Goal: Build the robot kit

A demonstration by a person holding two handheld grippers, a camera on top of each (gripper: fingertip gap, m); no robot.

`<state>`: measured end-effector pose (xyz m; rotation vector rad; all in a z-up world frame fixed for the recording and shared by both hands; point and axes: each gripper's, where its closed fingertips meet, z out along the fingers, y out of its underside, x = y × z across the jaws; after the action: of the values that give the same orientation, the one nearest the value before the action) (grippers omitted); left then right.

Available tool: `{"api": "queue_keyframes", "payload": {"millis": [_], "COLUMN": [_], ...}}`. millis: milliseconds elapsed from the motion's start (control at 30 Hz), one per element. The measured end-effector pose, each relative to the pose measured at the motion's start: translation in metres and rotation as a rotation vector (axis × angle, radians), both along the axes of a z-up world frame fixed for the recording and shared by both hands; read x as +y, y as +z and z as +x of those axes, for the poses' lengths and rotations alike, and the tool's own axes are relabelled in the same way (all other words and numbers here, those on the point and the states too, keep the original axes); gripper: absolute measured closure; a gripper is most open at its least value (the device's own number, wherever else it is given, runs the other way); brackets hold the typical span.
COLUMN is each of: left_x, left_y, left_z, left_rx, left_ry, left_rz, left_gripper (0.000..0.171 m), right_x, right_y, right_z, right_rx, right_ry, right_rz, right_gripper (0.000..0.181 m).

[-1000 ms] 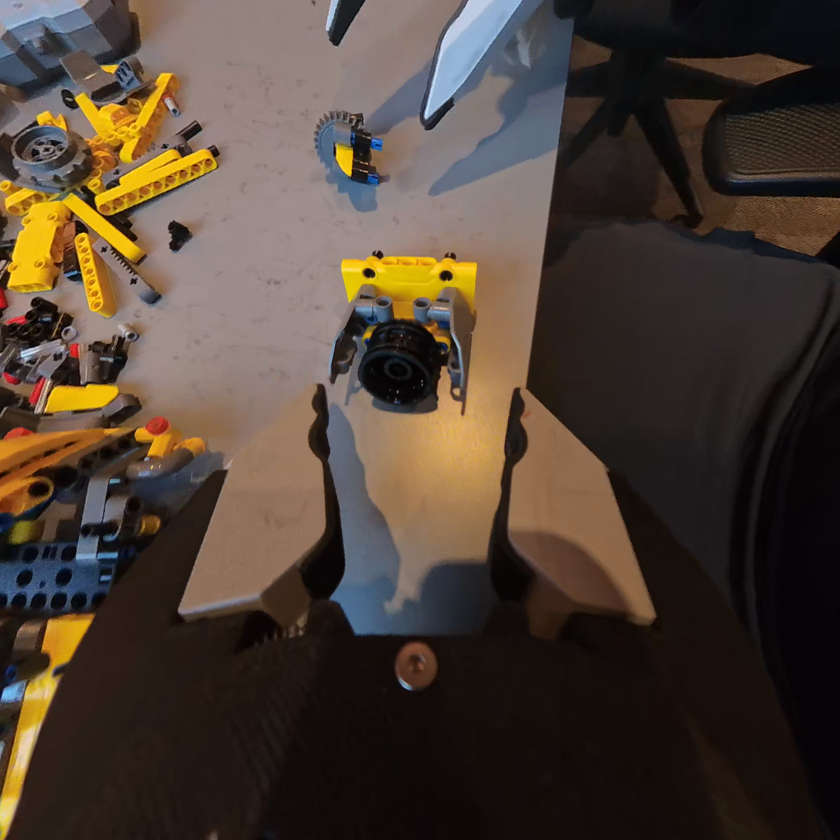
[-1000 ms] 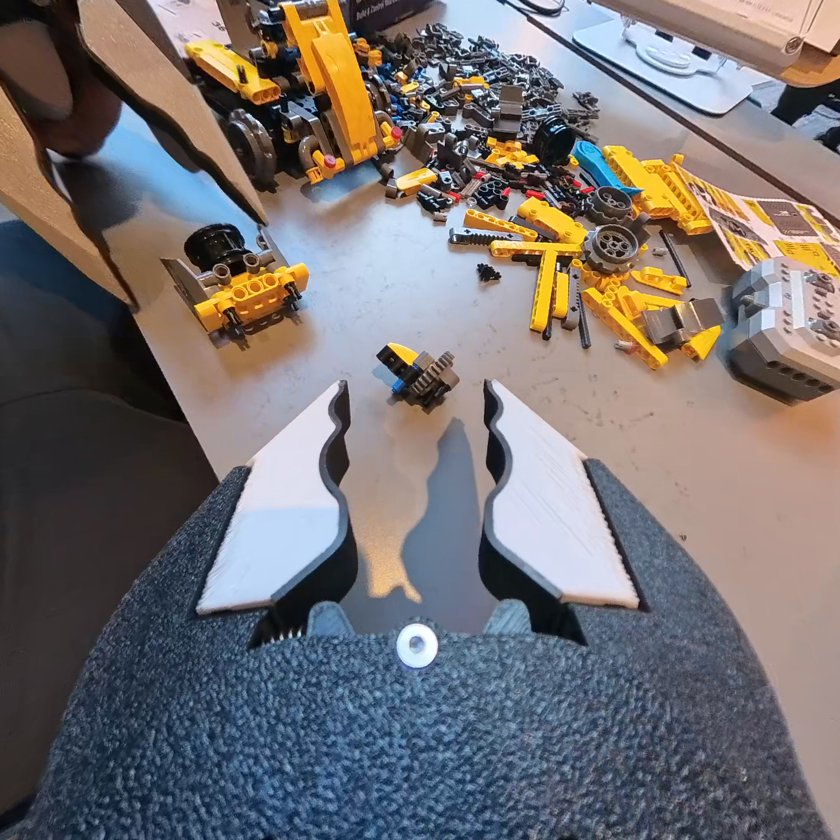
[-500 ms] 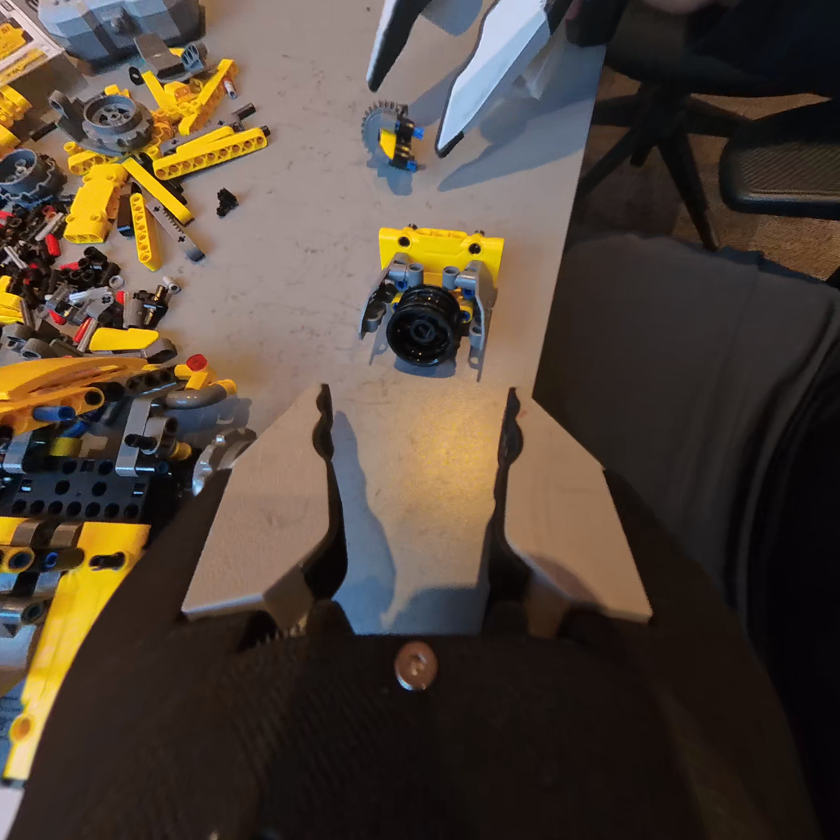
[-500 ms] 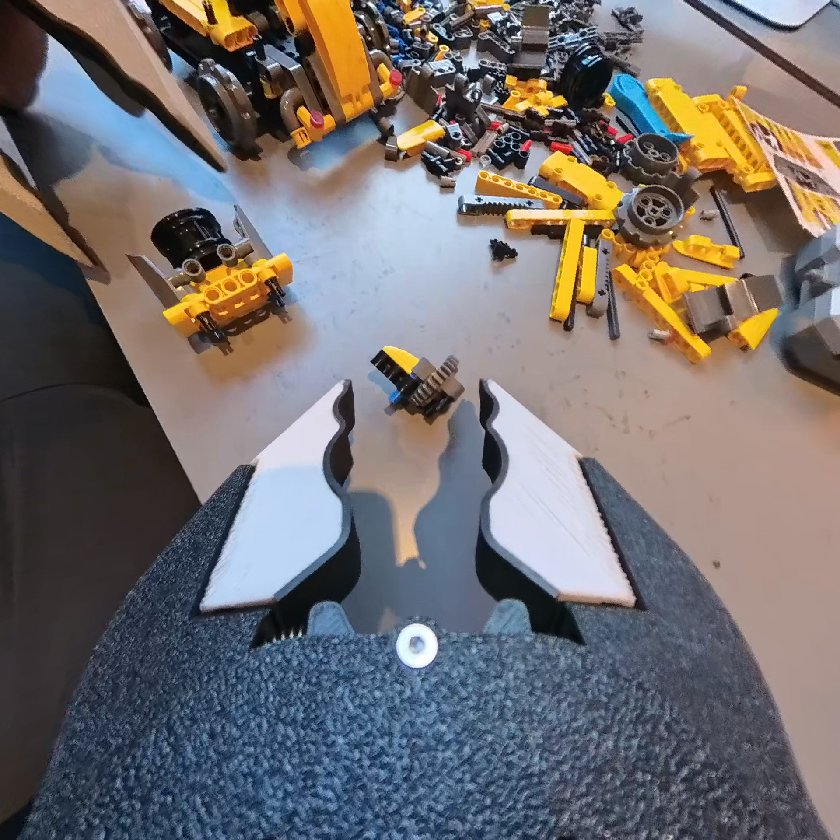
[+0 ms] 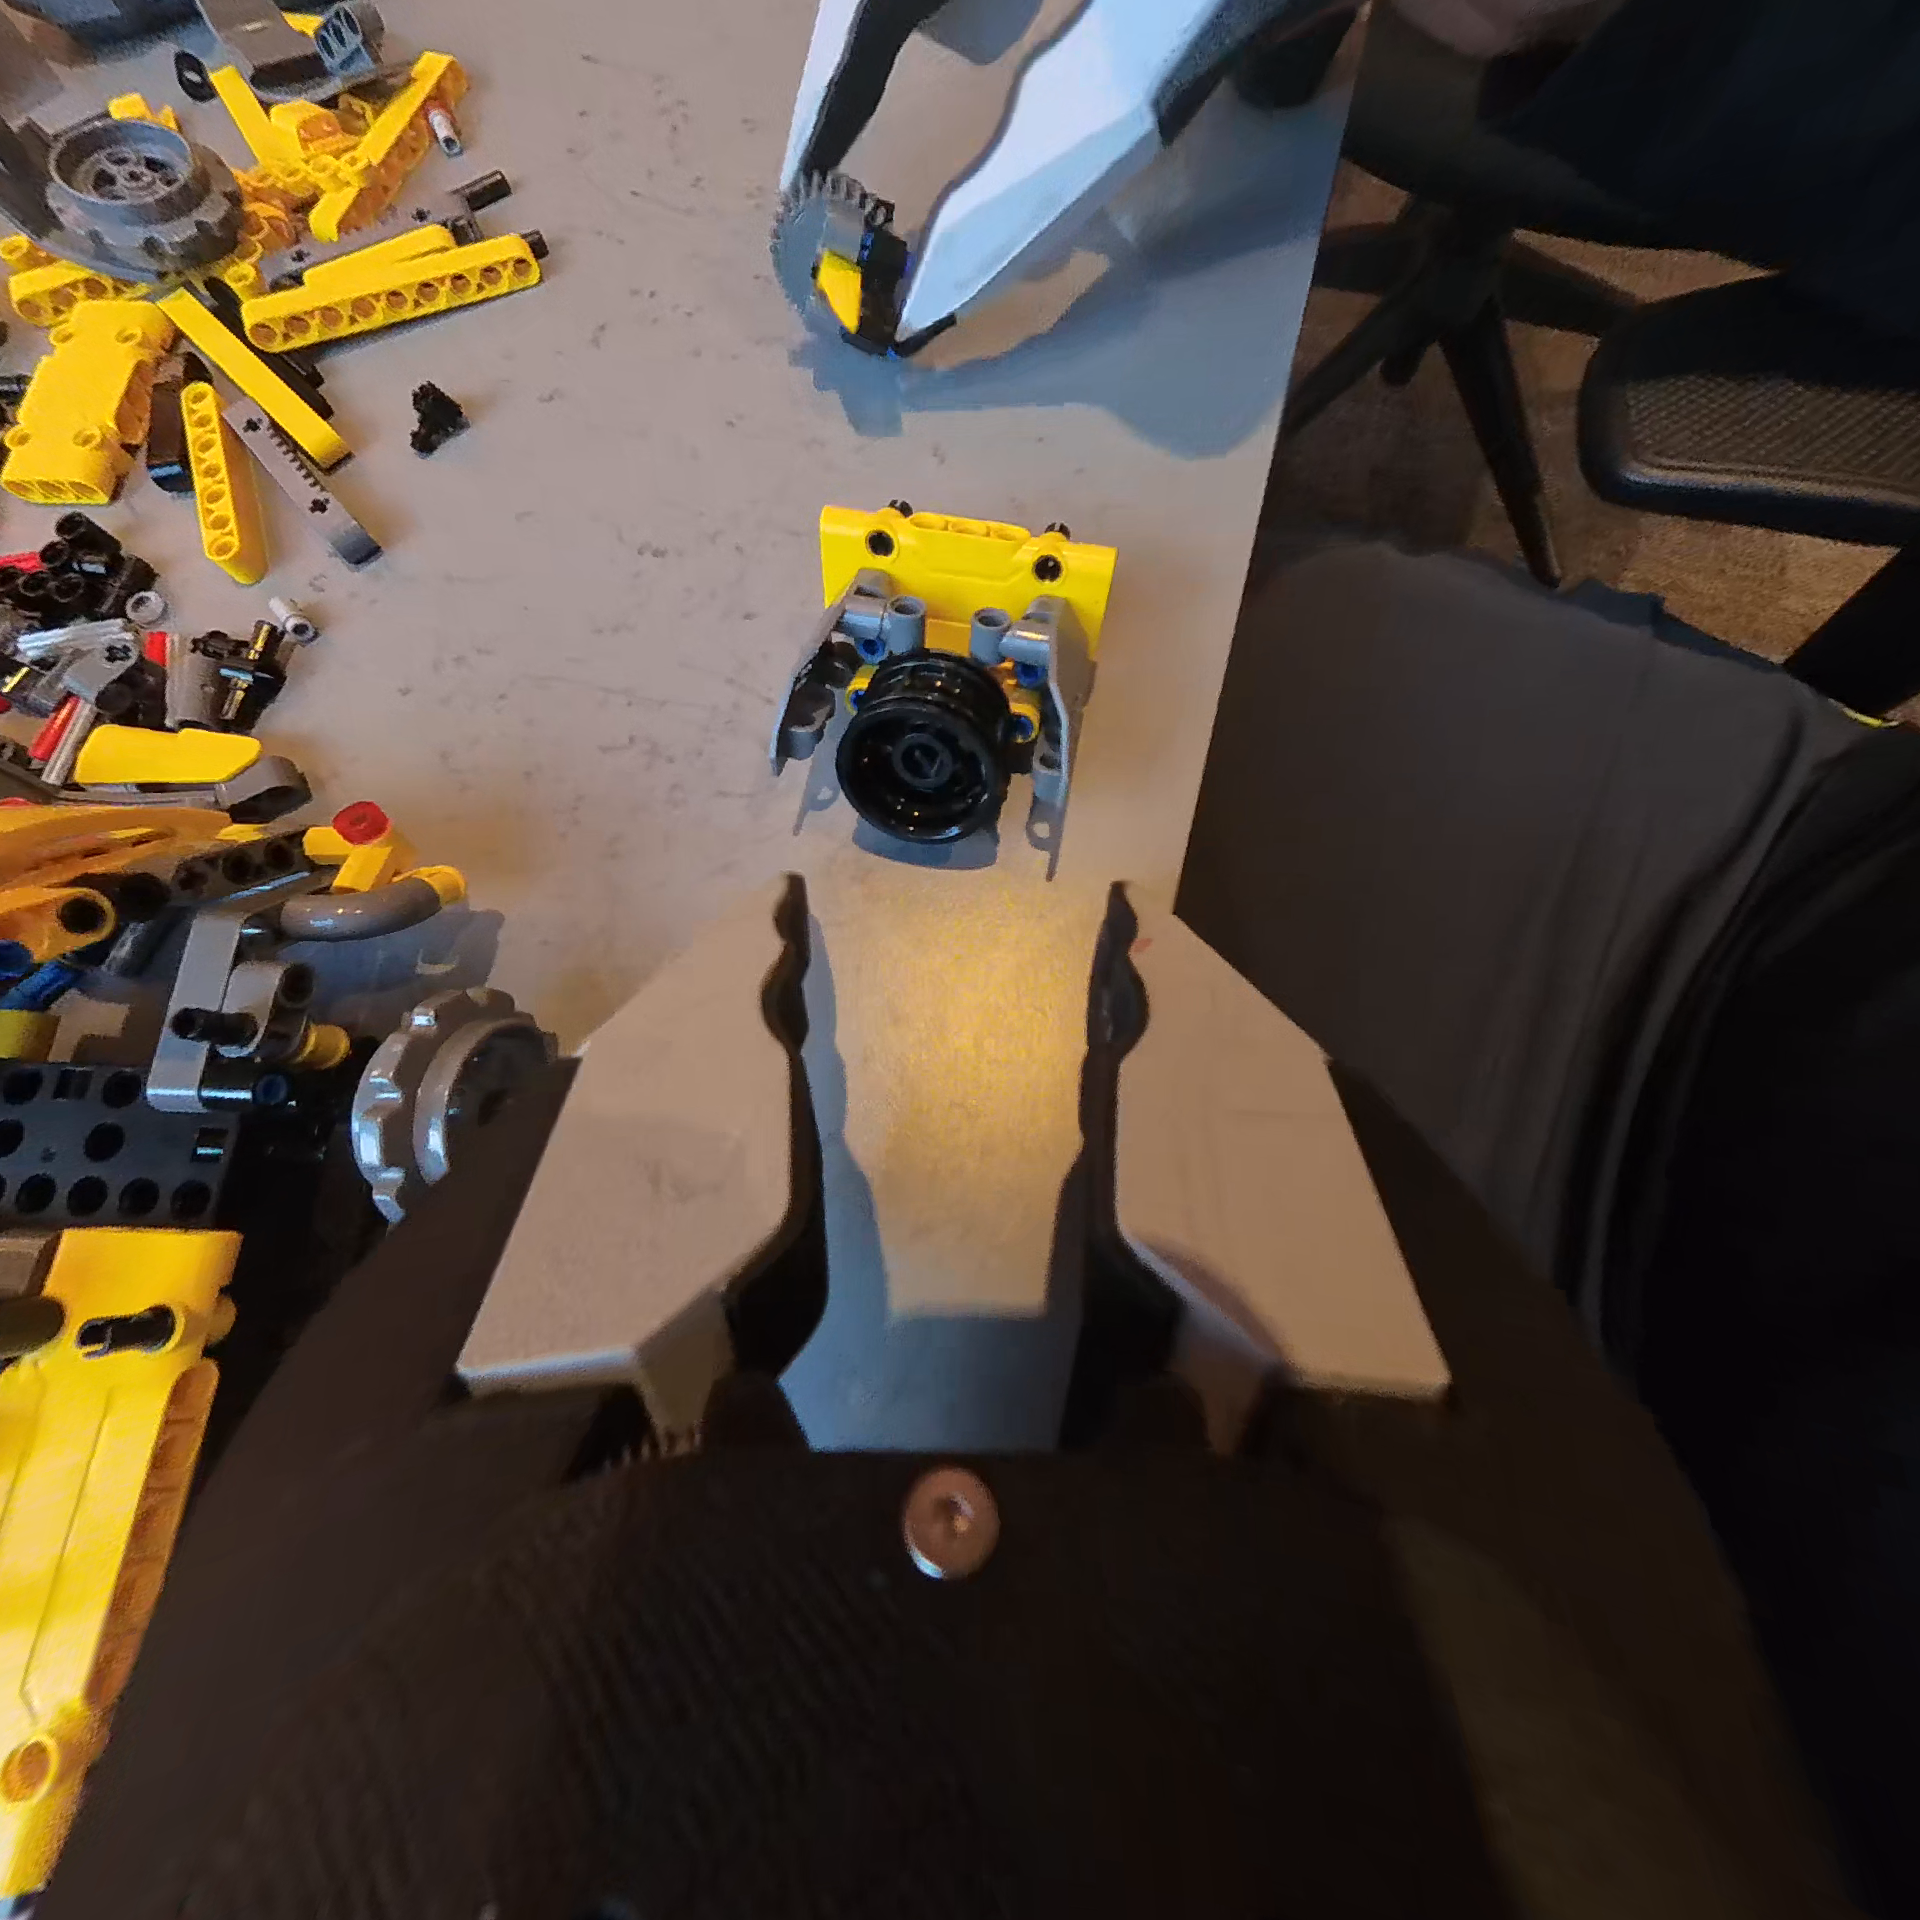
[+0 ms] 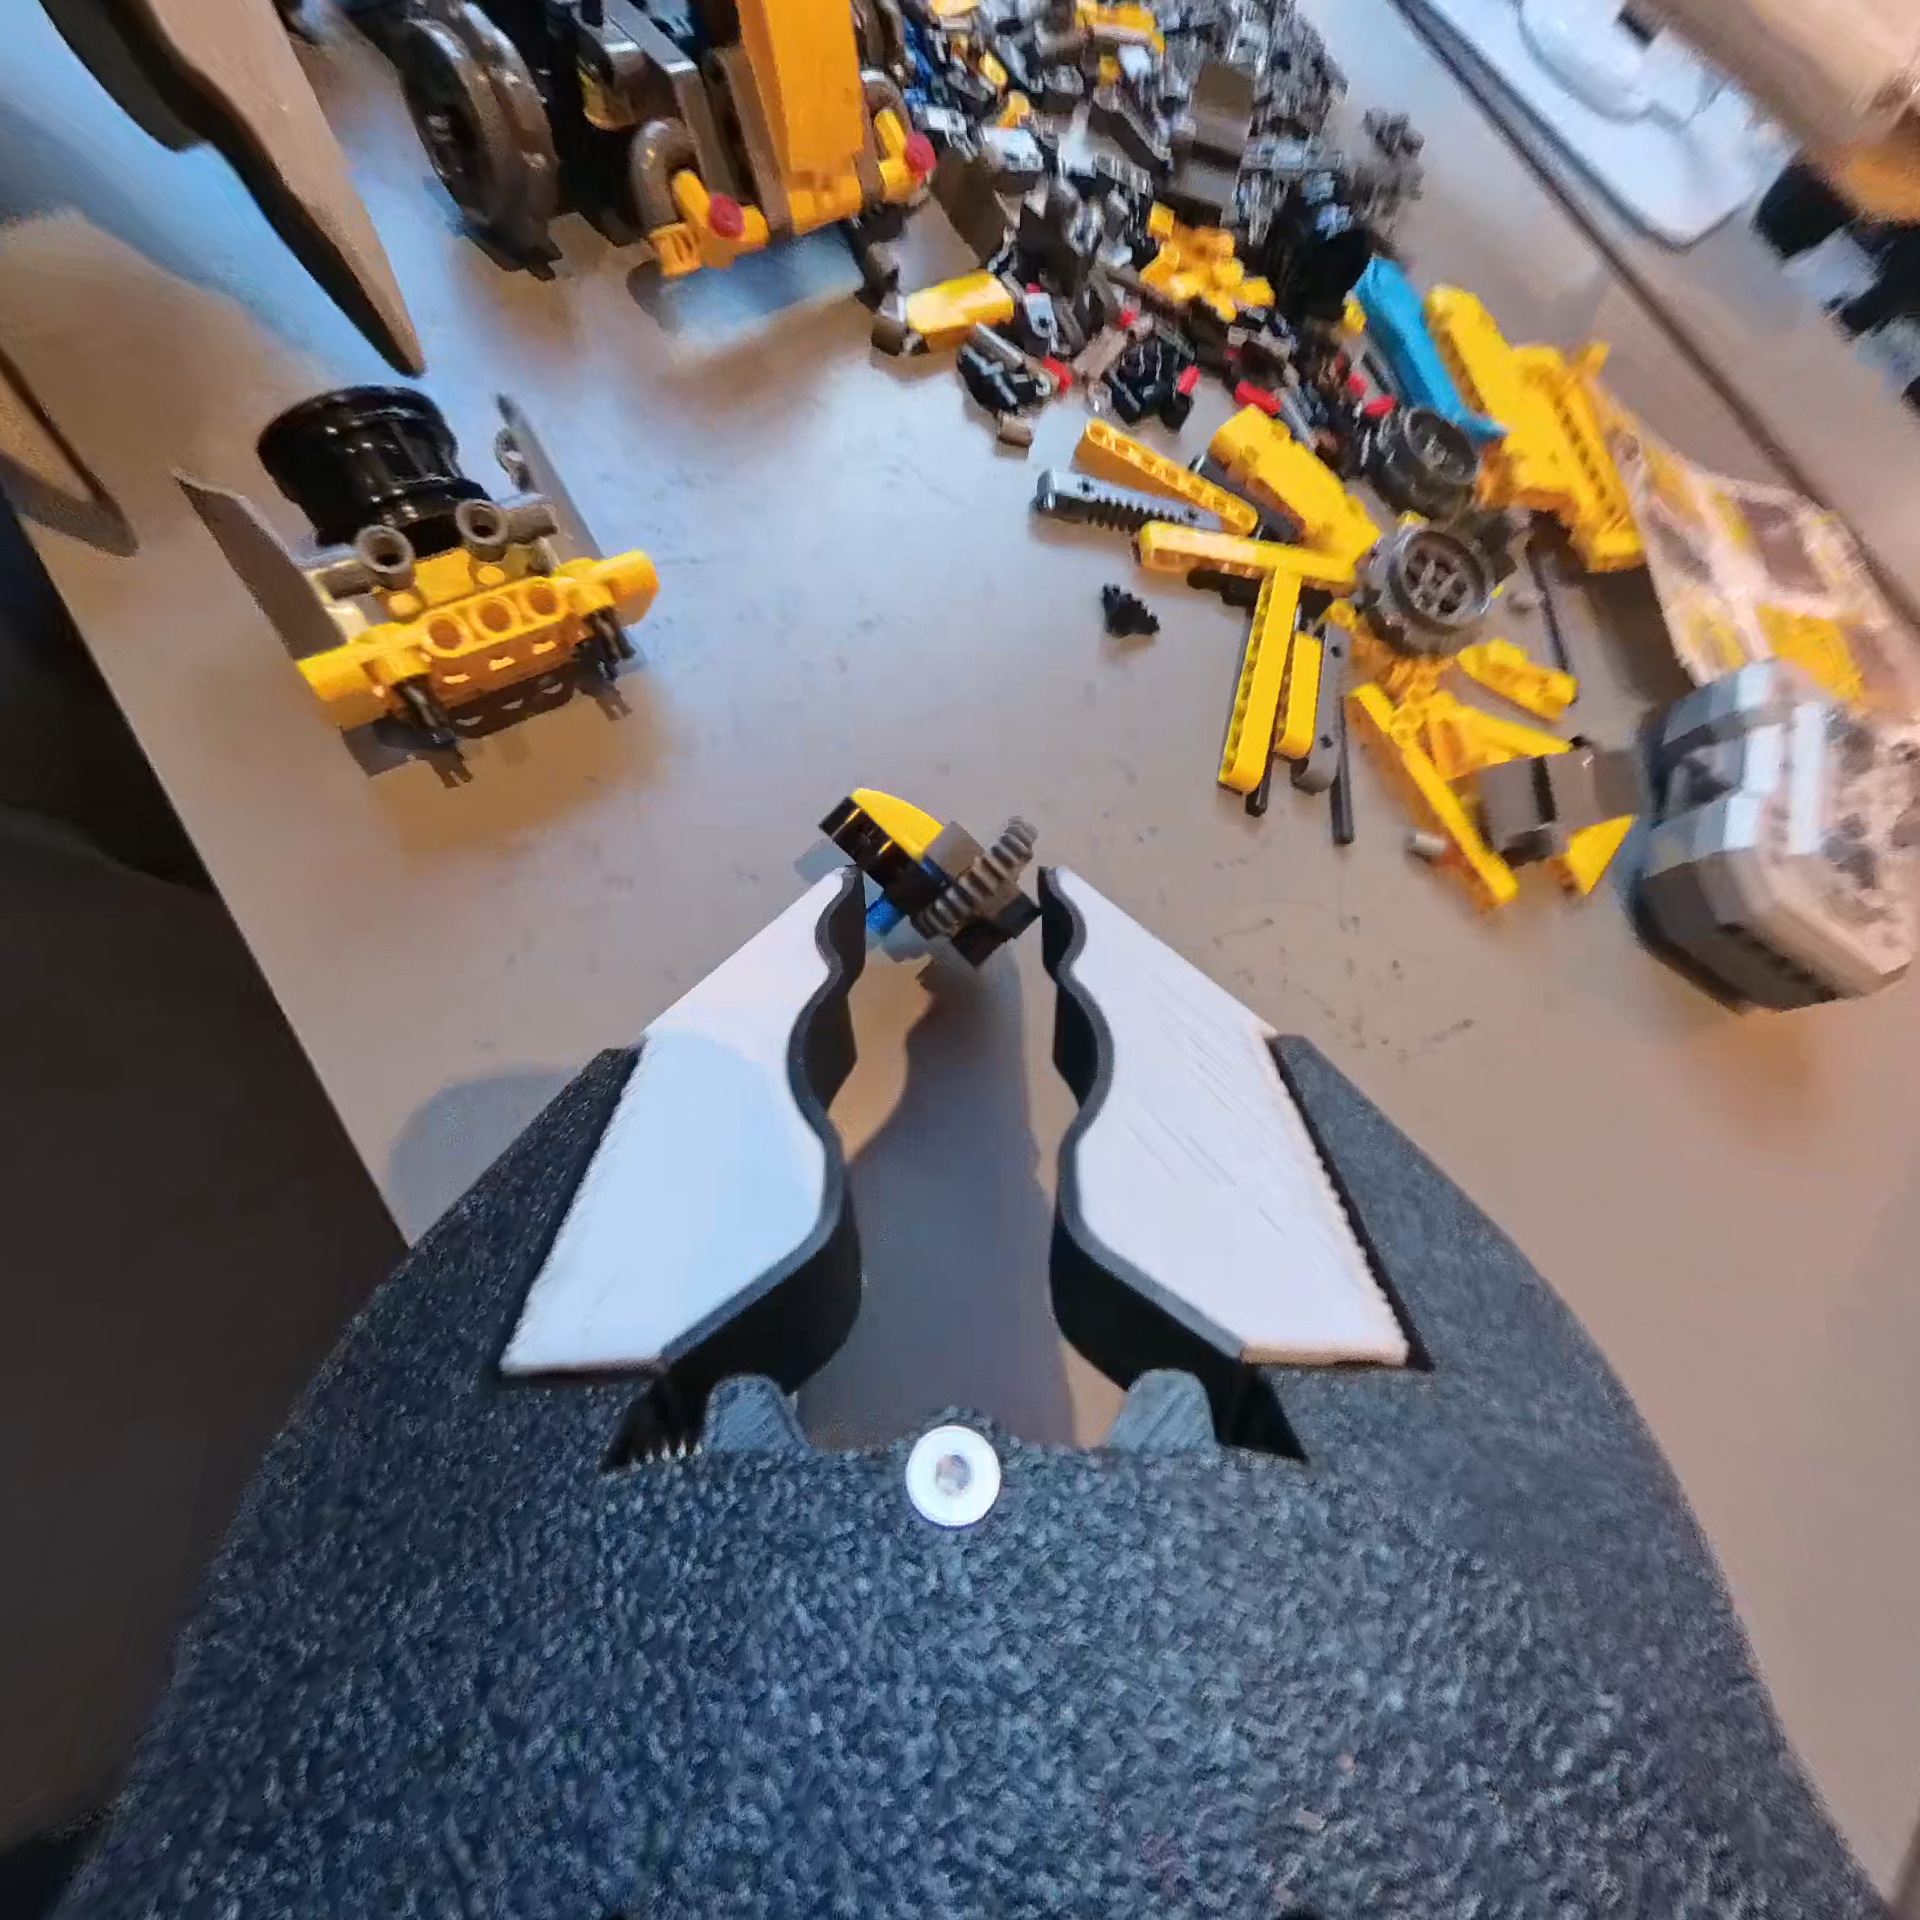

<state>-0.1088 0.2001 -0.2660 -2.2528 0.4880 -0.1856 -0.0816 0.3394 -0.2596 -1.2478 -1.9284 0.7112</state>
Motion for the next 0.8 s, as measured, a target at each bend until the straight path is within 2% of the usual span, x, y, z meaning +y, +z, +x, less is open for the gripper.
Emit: {"api": "queue_keyframes", "payload": {"millis": [133,300,500,633,700,800], "left_x": [0.002,0.003,0.009,0.011,0.009,0.005], "left_y": [0.011,0.024,0.048,0.064,0.068,0.072], "left_z": [0.001,0.013,0.022,0.024,0.026,0.03], "left_rx": [-0.013,-0.128,-0.235,-0.292,-0.337,-0.397], "left_ry": [0.019,0.018,0.03,0.04,0.024,-0.003], "left_rz": [0.024,0.04,0.09,0.125,0.128,0.13], "left_gripper": [0.126,0.128,0.13,0.133,0.141,0.163], "right_x": [-0.006,-0.029,-0.081,-0.113,-0.123,-0.126], "right_y": [0.01,0.028,0.066,0.081,0.082,0.08], "right_z": [0.0,-0.004,-0.011,-0.013,-0.014,-0.015], "right_rx": [0.077,0.165,0.282,0.332,0.334,0.329], "right_ry": [0.009,0.027,0.108,0.17,0.191,0.194], "right_rz": [0.173,0.248,0.34,0.395,0.418,0.472], "right_gripper": [0.155,0.155,0.155,0.155,0.155,0.155]}}
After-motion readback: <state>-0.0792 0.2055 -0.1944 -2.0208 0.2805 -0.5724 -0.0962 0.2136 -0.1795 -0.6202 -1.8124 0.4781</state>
